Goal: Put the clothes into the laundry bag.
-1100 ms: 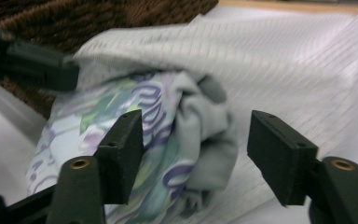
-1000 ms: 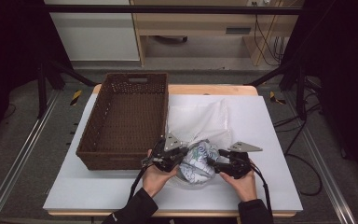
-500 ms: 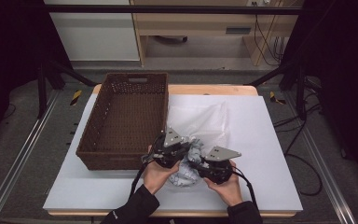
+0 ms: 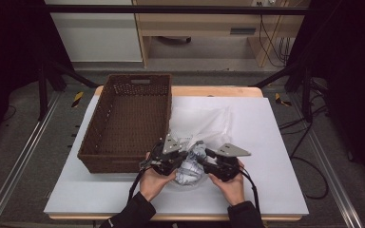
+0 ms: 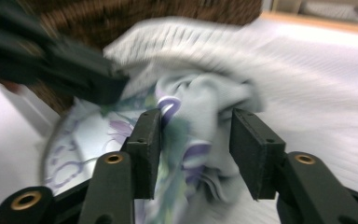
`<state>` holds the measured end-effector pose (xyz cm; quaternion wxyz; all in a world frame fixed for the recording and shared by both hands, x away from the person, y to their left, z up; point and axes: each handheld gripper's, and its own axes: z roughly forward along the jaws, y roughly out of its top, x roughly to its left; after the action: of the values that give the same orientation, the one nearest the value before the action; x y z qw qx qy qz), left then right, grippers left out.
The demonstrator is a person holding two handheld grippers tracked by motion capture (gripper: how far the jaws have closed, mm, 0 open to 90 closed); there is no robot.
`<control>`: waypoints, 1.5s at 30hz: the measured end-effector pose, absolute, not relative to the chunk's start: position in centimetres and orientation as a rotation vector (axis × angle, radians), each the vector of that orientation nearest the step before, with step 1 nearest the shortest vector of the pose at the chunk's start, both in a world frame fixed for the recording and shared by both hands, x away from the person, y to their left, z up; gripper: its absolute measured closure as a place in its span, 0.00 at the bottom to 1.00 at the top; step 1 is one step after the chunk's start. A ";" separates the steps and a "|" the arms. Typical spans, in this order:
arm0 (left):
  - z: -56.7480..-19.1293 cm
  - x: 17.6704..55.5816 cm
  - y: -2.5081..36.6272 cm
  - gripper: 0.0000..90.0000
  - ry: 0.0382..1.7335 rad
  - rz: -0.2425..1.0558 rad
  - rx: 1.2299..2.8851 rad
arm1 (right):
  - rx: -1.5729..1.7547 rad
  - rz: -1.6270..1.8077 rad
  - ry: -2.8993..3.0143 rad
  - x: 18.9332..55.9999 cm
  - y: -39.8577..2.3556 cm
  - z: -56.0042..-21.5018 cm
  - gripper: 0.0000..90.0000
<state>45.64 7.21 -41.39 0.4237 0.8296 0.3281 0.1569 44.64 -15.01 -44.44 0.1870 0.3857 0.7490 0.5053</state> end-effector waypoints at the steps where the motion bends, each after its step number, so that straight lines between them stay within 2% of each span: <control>1: -41.4 45.6 7.2 0.99 0.821 0.393 2.076 | 1.089 1.436 2.077 44.2 -15.9 -44.1 0.59; 3: -41.4 45.6 7.1 0.98 0.818 0.407 2.081 | 1.097 1.440 2.051 43.8 -16.8 -43.8 0.59; 6: -41.6 45.6 7.0 0.99 0.811 0.421 2.085 | 1.170 1.327 2.060 42.7 -18.9 -45.1 0.65; 10: -41.6 45.6 7.0 0.98 0.811 0.421 2.081 | 1.213 1.227 2.194 43.5 -17.6 -47.8 0.67; 13: -41.6 45.6 7.0 0.98 0.813 0.419 2.074 | 1.207 1.194 2.223 44.0 -16.4 -48.3 0.69; 14: -41.6 45.7 7.0 0.98 0.812 0.415 2.078 | 1.230 1.159 2.246 44.6 -15.6 -48.7 0.77; 15: -41.6 45.7 7.0 0.98 0.812 0.415 2.078 | 1.230 1.159 2.246 44.6 -15.6 -48.7 0.77; 16: -41.6 45.7 7.0 0.98 0.814 0.413 2.072 | 1.234 1.149 2.254 44.7 -15.5 -48.9 0.95; 17: -41.6 45.7 7.0 0.98 0.815 0.410 2.069 | 1.255 1.156 2.269 44.7 -15.7 -48.8 1.00; 25: -41.3 46.0 7.1 0.98 0.831 0.404 2.044 | 1.254 1.211 2.218 43.7 -17.9 -47.1 1.00; 30: -41.2 45.7 6.8 0.98 0.823 0.383 2.031 | 1.234 1.218 2.165 41.5 -20.5 -45.1 1.00; 34: -41.5 45.3 5.8 0.98 0.796 0.365 2.048 | 1.267 1.150 2.153 40.2 -22.5 -45.6 1.00; 39: -41.9 45.3 5.0 0.98 0.783 0.360 2.068 | 1.285 1.085 2.193 40.5 -22.6 -47.3 1.00; 41: -41.9 45.4 5.0 0.98 0.783 0.356 2.074 | 1.238 1.178 2.088 40.6 -22.5 -46.0 0.79; 43: -41.8 45.5 5.1 0.98 0.787 0.354 2.076 | 1.219 1.209 2.043 40.6 -22.4 -45.3 0.75; 44: -41.5 45.6 5.2 0.98 0.793 0.364 2.074 | 1.176 1.298 2.012 41.2 -21.9 -44.1 0.64; 45: -41.5 45.6 5.2 0.98 0.793 0.364 2.074 | 1.176 1.298 2.012 41.2 -21.9 -44.1 0.64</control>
<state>45.62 5.23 -41.53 0.4311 0.8316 0.3182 0.1459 41.17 -21.88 -44.07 0.2347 0.4285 0.7332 0.4729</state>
